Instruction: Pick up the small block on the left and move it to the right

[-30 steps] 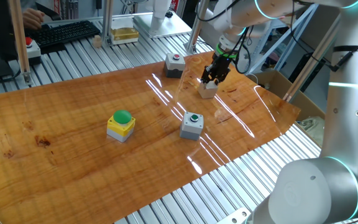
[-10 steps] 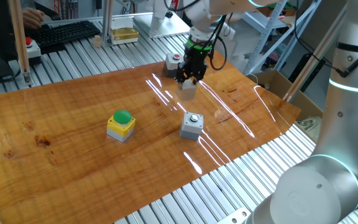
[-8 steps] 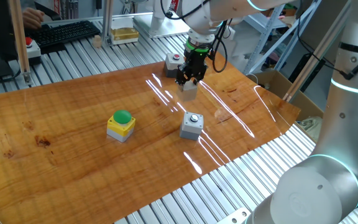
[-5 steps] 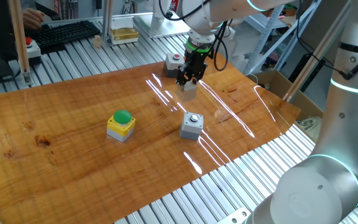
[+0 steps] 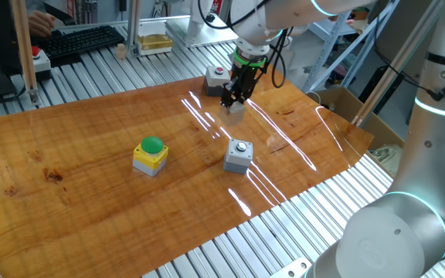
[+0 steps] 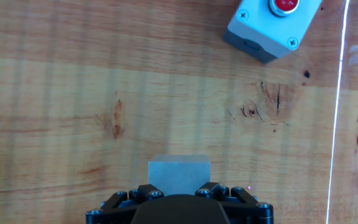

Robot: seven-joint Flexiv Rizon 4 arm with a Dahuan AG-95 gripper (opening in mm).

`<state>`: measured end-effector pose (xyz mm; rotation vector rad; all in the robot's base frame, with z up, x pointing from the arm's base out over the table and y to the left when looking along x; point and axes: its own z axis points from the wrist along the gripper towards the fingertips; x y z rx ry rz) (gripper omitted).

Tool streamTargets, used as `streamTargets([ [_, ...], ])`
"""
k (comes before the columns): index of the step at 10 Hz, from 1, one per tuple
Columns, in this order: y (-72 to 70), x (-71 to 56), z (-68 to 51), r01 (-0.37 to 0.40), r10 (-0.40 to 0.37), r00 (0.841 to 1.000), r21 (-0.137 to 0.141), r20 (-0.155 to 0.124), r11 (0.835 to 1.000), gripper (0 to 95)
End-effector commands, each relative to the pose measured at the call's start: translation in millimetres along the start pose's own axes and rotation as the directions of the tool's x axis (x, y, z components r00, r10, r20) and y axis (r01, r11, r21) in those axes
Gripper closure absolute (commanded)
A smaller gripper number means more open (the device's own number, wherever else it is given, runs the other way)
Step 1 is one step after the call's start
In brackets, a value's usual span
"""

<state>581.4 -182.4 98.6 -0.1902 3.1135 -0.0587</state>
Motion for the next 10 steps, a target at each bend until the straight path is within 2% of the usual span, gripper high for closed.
streamTargets([
  [1,-0.1,-1.4,0.5,-0.035,0.035,0.999,-0.033,-0.022,0.999,95.0],
  [3,-0.1,-1.4,0.5,-0.081,0.080,0.997,-0.026,-0.024,0.996,95.0],
  [4,19.9,-4.1,-1.7,-0.114,0.113,0.993,-0.015,-0.025,0.993,95.0],
  [6,56.1,-5.8,-2.4,-0.167,0.166,0.986,-0.012,-0.025,0.986,95.0],
  [9,102.0,-4.0,-2.7,-0.238,0.238,0.971,-0.008,-0.031,0.971,95.0],
  [10,113.1,-4.6,-2.2,-0.254,0.254,0.967,-0.009,-0.031,0.967,95.0],
])
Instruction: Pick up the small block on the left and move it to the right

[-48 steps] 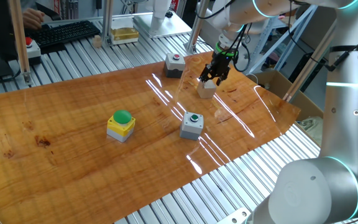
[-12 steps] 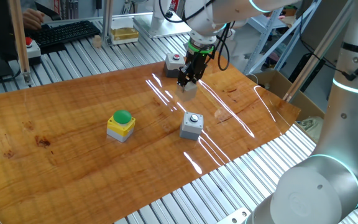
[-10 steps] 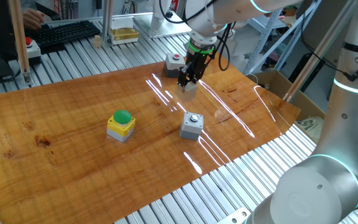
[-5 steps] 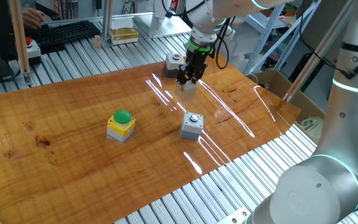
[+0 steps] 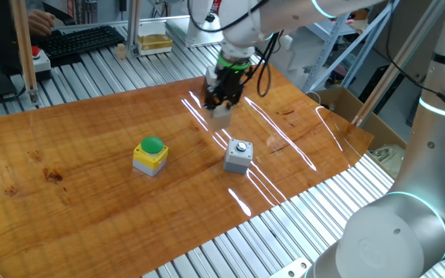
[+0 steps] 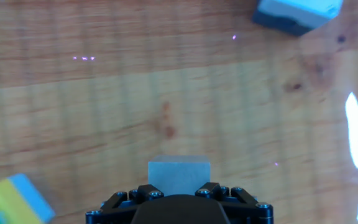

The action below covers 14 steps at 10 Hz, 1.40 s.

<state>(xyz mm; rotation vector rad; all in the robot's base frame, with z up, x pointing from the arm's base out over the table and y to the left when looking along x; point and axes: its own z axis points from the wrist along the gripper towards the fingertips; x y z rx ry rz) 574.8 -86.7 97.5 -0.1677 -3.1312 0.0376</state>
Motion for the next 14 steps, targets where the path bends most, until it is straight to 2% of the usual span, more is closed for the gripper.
streamTargets([
  [1,35.0,7.4,1.5,-0.054,0.054,0.999,-0.001,0.002,0.999,95.0],
  [4,67.3,15.6,0.0,-0.096,0.096,0.995,-0.016,-0.004,0.995,95.0],
  [5,70.8,17.1,0.6,-0.098,0.098,0.995,-0.020,-0.005,0.995,95.0],
  [6,75.5,20.3,3.5,-0.091,0.091,0.996,-0.045,-0.003,0.995,95.0],
  [7,75.7,19.3,5.3,-0.083,0.082,0.997,-0.060,-0.008,0.995,95.0],
  [9,76.0,18.2,10.3,-0.057,0.057,0.998,-0.055,-0.009,0.997,95.0],
  [12,76.2,17.0,15.4,-0.020,0.020,1.000,-0.034,-0.010,0.999,95.0],
  [14,76.3,16.4,20.7,0.038,-0.038,0.999,-0.038,-0.006,0.999,95.0],
])
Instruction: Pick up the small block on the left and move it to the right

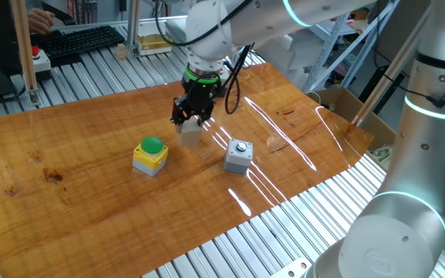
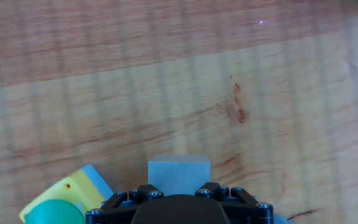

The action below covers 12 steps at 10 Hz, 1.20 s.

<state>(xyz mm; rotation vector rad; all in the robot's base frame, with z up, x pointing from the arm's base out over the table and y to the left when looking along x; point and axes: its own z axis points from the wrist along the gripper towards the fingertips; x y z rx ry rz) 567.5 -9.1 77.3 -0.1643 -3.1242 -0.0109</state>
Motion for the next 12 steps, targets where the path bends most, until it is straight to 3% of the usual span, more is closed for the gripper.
streamTargets([
  [1,-0.8,1.3,4.6,0.040,-0.040,0.999,-0.005,0.002,0.999,95.0],
  [2,-1.0,1.7,8.3,0.037,-0.037,0.999,-0.005,0.002,0.999,95.0],
  [3,-1.2,1.2,11.8,0.036,-0.036,0.999,-0.005,0.003,0.999,76.0],
  [4,-1.4,1.1,14.0,0.037,-0.037,0.999,-0.006,0.003,0.999,76.0],
  [8,-1.7,0.6,18.2,-0.008,0.008,1.000,-0.007,0.002,1.000,0.0],
  [10,-1.7,0.4,17.9,-0.010,0.010,1.000,-0.002,0.002,1.000,0.0],
  [12,-0.8,-0.8,7.7,-0.008,0.008,1.000,0.032,-0.006,0.999,0.0],
])
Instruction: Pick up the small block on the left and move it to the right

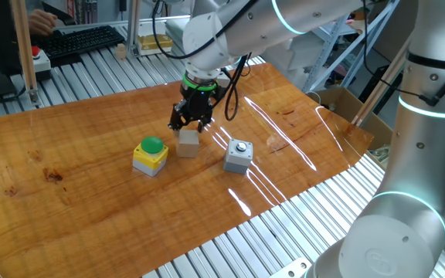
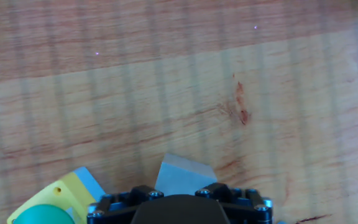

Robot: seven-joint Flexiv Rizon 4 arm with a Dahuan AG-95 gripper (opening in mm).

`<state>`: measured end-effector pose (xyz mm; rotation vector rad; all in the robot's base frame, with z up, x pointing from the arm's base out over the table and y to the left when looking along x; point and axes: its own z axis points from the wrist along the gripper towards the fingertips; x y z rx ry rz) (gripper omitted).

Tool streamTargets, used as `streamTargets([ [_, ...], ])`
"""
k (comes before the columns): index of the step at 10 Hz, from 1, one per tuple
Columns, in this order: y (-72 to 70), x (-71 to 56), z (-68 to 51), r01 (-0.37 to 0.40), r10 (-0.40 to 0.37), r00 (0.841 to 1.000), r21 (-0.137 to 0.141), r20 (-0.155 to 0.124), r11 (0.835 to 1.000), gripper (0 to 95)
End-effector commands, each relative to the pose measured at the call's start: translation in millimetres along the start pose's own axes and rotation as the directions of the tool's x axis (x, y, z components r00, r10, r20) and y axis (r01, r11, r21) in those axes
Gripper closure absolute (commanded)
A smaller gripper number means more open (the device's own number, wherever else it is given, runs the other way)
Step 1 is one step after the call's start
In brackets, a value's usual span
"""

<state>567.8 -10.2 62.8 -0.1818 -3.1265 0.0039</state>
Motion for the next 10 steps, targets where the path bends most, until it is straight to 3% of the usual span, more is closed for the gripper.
streamTargets([
  [1,0.0,0.0,-15.5,-0.002,0.003,1.000,0.031,-0.016,1.000,0.0],
  [3,-5.7,-1.1,-27.8,-0.003,0.004,0.999,0.050,-0.035,0.999,0.0],
  [4,-12.0,-2.7,-34.0,0.011,-0.008,0.999,0.065,-0.050,0.998,19.0],
  [5,-14.9,-3.1,-35.6,0.017,-0.013,0.998,0.066,-0.055,0.998,19.0],
  [6,-25.3,-5.3,-41.2,0.045,-0.040,0.996,0.070,-0.078,0.996,19.0],
  [10,-46.9,-6.7,-51.8,0.067,-0.058,0.993,0.078,-0.105,0.995,19.0],
])
